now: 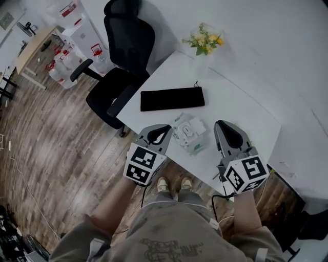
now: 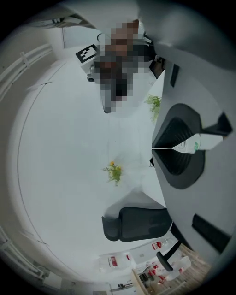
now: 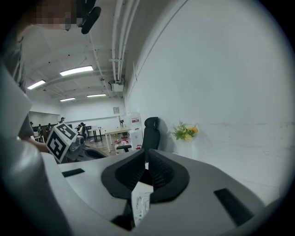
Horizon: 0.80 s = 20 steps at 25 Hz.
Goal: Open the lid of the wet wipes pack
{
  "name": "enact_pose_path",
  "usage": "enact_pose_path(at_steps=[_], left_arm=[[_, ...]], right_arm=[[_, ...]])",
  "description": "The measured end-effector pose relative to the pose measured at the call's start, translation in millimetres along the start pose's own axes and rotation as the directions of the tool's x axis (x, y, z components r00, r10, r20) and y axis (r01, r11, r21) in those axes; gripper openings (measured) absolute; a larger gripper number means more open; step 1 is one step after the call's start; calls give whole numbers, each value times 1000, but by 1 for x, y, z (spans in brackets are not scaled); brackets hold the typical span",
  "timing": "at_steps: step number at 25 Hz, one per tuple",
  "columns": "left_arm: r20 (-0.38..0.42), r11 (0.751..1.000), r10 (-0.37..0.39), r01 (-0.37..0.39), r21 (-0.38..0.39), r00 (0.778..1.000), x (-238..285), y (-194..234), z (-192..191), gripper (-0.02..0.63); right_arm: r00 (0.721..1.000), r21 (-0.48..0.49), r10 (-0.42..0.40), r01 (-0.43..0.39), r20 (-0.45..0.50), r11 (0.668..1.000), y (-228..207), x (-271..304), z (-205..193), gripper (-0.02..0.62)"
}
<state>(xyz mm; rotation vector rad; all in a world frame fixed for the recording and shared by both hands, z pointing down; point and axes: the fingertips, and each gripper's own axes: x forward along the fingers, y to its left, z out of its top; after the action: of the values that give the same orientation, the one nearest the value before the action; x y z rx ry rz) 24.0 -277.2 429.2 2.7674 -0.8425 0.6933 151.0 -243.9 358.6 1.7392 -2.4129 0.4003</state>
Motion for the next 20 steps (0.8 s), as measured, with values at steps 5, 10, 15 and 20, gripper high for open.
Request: enact_pose_path(at_steps=[5, 10, 15, 20], left_arm=[[95, 999, 29, -31, 26, 995, -29, -7, 28, 20], [136, 998, 46, -51, 36, 990, -56, -19, 40, 20], [134, 996, 51, -60, 62, 990, -75, -30, 41, 20], [151, 994, 81, -92, 66, 985, -97, -38, 43, 20]], right_arm=[[998, -71, 46, -43, 50, 997, 28, -30, 32, 45], [994, -95, 76, -68, 84, 993, 49, -58, 48, 46], [993, -126, 91, -82, 71, 989, 62, -73, 43, 46], [997, -138, 71, -68, 20, 988, 56, -79, 24, 45]])
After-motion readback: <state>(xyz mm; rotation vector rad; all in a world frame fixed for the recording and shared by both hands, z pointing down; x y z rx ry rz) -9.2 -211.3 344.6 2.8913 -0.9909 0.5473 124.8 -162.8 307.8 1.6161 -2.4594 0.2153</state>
